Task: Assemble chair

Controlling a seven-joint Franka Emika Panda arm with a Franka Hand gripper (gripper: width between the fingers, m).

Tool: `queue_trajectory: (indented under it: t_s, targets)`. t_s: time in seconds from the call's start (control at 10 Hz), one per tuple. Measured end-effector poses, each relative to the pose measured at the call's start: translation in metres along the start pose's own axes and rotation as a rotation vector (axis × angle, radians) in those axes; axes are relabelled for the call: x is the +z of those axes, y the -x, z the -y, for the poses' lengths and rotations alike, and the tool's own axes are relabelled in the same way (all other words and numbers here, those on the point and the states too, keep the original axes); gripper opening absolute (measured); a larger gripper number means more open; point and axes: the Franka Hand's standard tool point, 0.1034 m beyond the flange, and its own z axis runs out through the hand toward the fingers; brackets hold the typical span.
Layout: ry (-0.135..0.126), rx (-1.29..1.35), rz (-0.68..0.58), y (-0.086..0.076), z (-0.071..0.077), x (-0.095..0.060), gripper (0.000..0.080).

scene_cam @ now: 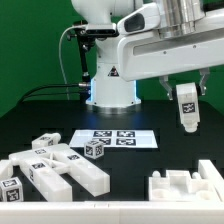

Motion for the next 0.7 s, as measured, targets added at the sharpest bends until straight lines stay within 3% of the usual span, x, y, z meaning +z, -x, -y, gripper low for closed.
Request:
queue_trajectory:
  t_s: [0.1, 0.2, 0.4, 0.5, 0.7]
  targets:
    - [0.012, -0.053, -0.056, -0.008, -0.009, 0.008, 0.0284]
    - [0.038, -0.107, -0.117, -0.026, -0.016, 0.012, 0.0284]
    - [0.064, -0.238, -0.302, -0.052, 0.005, 0.009, 0.0284]
    - [0.060, -0.276, -0.393, -0.048, 0.007, 0.011, 0.0284]
    - [0.061, -0.270, -0.398, -0.043, 0.003, 0.015, 0.0284]
